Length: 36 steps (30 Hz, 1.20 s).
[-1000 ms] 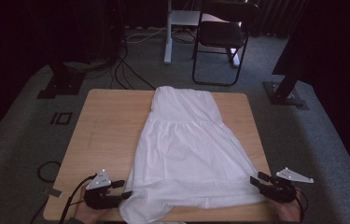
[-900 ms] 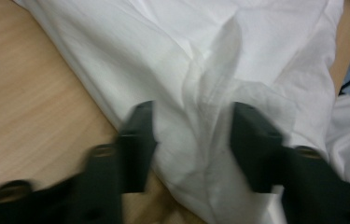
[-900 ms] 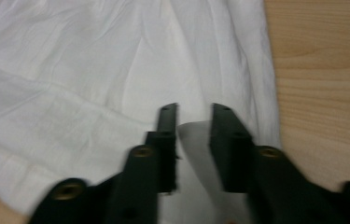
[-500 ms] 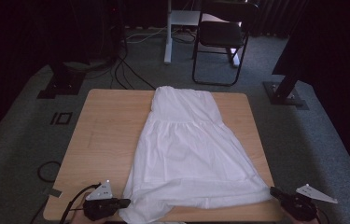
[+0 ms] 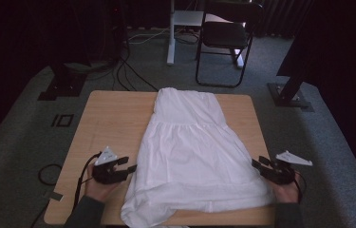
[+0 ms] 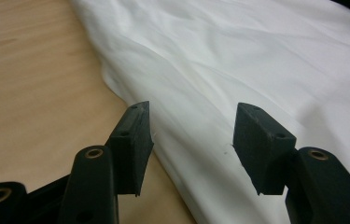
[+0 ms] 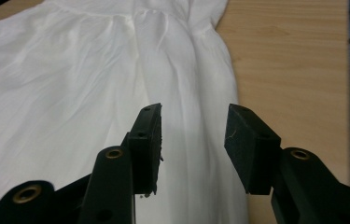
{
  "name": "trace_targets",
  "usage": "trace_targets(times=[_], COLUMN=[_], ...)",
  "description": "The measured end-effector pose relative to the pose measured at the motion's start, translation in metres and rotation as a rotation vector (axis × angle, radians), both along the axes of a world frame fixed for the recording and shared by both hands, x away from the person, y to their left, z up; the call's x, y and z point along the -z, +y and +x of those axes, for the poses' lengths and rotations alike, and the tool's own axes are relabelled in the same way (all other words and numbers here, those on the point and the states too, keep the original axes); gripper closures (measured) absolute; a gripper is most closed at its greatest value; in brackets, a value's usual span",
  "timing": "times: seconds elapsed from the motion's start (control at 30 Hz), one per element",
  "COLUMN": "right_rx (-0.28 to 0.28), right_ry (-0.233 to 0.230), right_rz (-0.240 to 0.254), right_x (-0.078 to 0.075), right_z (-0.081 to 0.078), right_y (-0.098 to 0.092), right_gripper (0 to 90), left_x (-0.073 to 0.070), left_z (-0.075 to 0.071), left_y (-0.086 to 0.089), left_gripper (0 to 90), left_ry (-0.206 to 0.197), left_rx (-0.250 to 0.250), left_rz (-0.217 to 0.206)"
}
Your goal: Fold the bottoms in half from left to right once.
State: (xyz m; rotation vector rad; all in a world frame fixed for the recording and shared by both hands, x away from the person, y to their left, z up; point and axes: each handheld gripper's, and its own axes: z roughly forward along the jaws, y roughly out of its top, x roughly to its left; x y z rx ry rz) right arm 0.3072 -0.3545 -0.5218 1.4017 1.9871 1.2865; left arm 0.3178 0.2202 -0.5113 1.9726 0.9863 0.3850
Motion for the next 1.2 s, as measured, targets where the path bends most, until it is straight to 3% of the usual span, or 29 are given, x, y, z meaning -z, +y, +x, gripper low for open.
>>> trace_targets(times=[0.07, 0.23, 0.33, 0.4, 0.43, 0.5, 0.6, 0.7, 0.9, 1.07, 1.13, 1.2], right_rx=[-0.001, -0.014, -0.021, -0.016, -0.014, -0.006, 0.008, 0.012, -0.021, -0.071, -0.096, -0.119], right_ry=[0.009, 0.045, 0.085, 0.13, 0.148, 0.153, 0.167, 0.167, 0.176, 0.188, 0.21, 0.226], right_rz=[-0.019, -0.041, -0.098, -0.154, -0.175, -0.176, -0.168, -0.14, -0.105, -0.18, -0.179, -0.189], right_x=[0.002, 0.009, 0.018, 0.028, 0.032, 0.036, 0.036, 0.038, 0.04, 0.037, 0.035, 0.033], right_z=[0.022, 0.067, 0.087, 0.095, 0.096, 0.092, 0.083, 0.068, 0.024, -0.013, -0.024, -0.03], right_y=[0.01, 0.037, 0.05, 0.056, 0.057, 0.056, 0.053, 0.053, 0.056, 0.067, 0.069, 0.069], right_gripper=[54.0, 50.0, 50.6, 58.5, 69.7, 82.8, 87.6, 87.9, 87.9, 87.9, 87.8, 84.6], left_x=[0.004, 0.02, 0.032, 0.038, 0.037, 0.036, 0.035, 0.036, 0.038, 0.036, 0.036, 0.035], left_z=[0.02, 0.057, 0.07, 0.071, 0.07, 0.067, 0.06, 0.047, 0.01, -0.021, -0.029, -0.032], left_y=[-0.007, -0.035, -0.042, -0.043, -0.043, -0.044, -0.044, -0.039, -0.014, -0.009, -0.008, -0.007], left_gripper=[46.0, 40.2, 40.6, 52.5, 62.7, 78.3, 84.2, 84.8, 84.7, 84.6, 84.0, 76.6], left_ry=[0.031, 0.08, 0.119, 0.131, 0.142, 0.137, 0.112, 0.091, 0.096, 0.097, 0.095, 0.08], left_rx=[-0.023, -0.073, -0.074, -0.051, -0.022, 0.003, 0.019, 0.01, -0.007, 0.018, 0.021, 0.012], left_rz=[-0.012, 0.086, 0.118, 0.121, 0.123, 0.139, 0.181, 0.183, 0.168, 0.208, 0.214, 0.204])
